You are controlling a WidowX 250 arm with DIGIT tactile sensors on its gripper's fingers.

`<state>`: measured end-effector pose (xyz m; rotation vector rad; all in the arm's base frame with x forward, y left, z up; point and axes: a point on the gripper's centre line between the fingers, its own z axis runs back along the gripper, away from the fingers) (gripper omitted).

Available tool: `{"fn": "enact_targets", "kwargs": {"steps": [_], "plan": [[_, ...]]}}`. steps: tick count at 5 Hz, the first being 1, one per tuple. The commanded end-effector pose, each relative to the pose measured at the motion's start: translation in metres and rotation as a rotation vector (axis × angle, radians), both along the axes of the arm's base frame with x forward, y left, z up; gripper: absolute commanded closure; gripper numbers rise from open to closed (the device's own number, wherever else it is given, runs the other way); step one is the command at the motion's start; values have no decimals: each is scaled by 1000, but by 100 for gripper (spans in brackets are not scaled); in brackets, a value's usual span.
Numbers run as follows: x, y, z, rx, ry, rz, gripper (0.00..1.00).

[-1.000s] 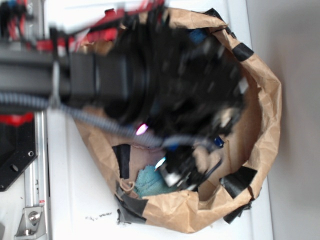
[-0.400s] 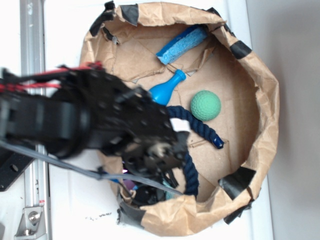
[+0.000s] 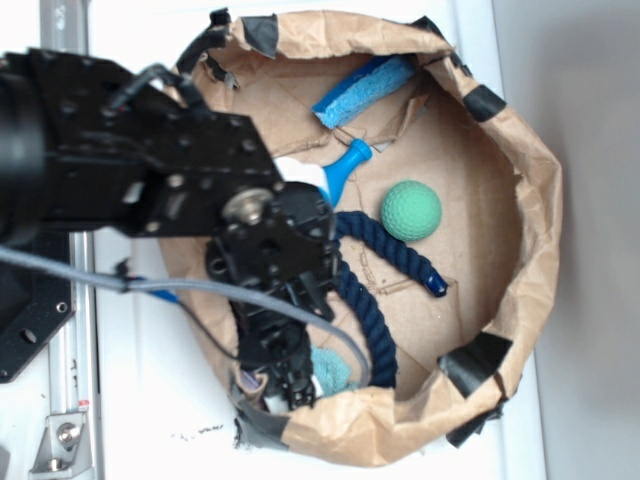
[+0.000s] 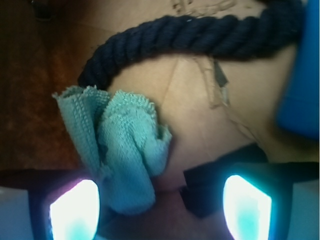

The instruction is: Grab the blue cloth.

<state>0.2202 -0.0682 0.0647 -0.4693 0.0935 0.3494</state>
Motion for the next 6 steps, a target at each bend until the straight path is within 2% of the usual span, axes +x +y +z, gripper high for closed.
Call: {"fn": "enact_targets", "kwargs": {"steps": [1, 2, 3, 4, 5, 6], "plan": [[23, -38, -18, -32, 27, -105, 0], [15, -57, -21, -40, 52, -160, 0], [-5, -80, -27, -1, 77, -239, 0], [-19, -86, -38, 21, 106, -265, 100], [-26, -88, -44, 27, 124, -288, 100], [-29, -77, -40, 27, 116, -269, 100]]}}
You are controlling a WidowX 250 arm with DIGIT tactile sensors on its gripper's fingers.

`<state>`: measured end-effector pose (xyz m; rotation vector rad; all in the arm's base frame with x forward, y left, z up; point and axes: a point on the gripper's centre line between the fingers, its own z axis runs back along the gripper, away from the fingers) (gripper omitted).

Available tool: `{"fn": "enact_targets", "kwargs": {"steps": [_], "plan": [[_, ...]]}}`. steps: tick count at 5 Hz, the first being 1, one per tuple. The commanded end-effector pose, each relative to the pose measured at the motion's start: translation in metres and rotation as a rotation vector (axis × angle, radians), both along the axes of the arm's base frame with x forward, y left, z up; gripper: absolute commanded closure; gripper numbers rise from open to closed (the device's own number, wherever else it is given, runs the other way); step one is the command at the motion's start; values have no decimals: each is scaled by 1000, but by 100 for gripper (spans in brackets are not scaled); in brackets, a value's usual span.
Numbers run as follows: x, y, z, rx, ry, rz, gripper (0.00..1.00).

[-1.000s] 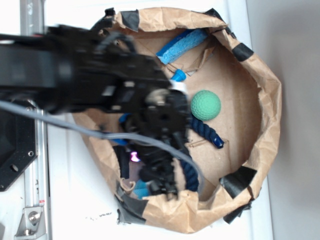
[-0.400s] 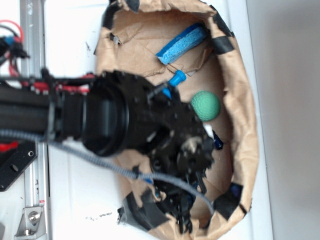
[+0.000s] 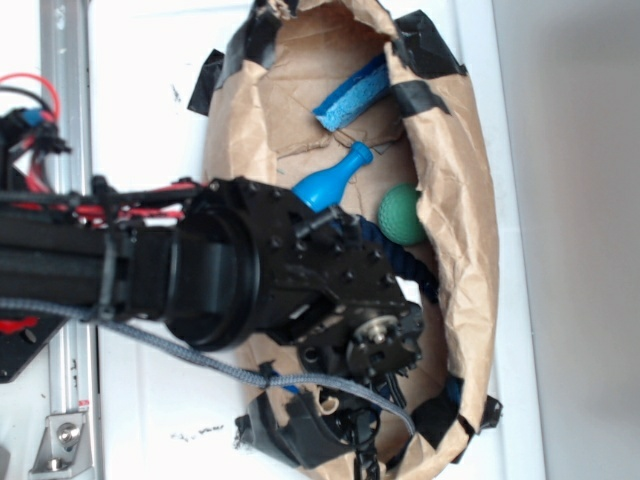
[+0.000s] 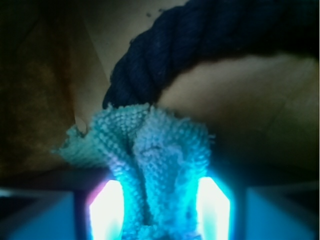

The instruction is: Grab the blue cloth.

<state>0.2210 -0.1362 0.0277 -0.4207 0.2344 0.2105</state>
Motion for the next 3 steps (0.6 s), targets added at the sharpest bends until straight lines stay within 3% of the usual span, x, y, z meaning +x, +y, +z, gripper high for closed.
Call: {"fn": "enact_targets", "kwargs": {"steps": [1, 2, 3], "plan": [[-26, -2, 2, 8, -3, -88, 100], [-21, 13, 7, 54, -29, -63, 100], [-8, 51, 31, 300, -134, 3, 100]]}}
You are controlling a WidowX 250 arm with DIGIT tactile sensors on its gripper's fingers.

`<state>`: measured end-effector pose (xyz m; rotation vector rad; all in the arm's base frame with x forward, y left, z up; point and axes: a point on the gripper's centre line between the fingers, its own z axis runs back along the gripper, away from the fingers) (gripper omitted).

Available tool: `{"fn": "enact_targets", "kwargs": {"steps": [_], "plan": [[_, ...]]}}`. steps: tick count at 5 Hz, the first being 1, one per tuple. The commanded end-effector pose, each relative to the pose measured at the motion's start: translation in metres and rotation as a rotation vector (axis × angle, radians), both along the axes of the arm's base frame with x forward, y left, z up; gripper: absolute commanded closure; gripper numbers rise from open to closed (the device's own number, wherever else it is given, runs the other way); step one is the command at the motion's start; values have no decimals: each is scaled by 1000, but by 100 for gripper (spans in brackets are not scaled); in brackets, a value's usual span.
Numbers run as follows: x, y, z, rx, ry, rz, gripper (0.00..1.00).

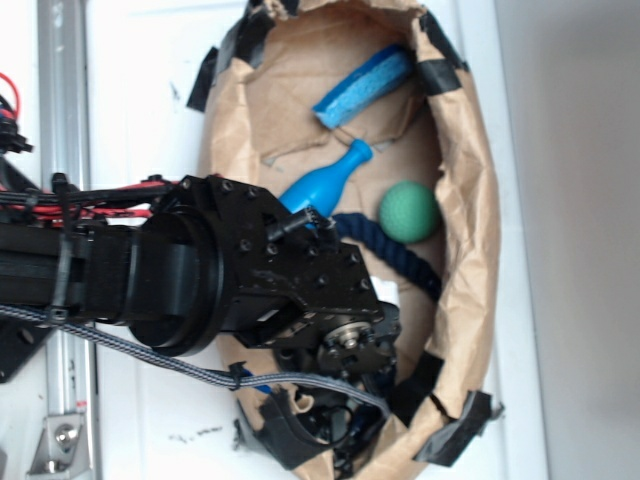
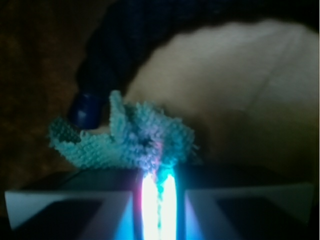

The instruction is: Grab the blue cloth.

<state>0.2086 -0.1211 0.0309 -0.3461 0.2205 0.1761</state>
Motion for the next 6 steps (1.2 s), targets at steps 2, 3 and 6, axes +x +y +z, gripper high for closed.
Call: {"fn": "enact_targets", "kwargs": {"steps": [2, 3, 6], "plan": [[28, 119, 107, 659, -343, 245, 100], [27, 128, 115, 693, -386, 175, 100], [17, 109, 127, 596, -430, 13, 100]]}}
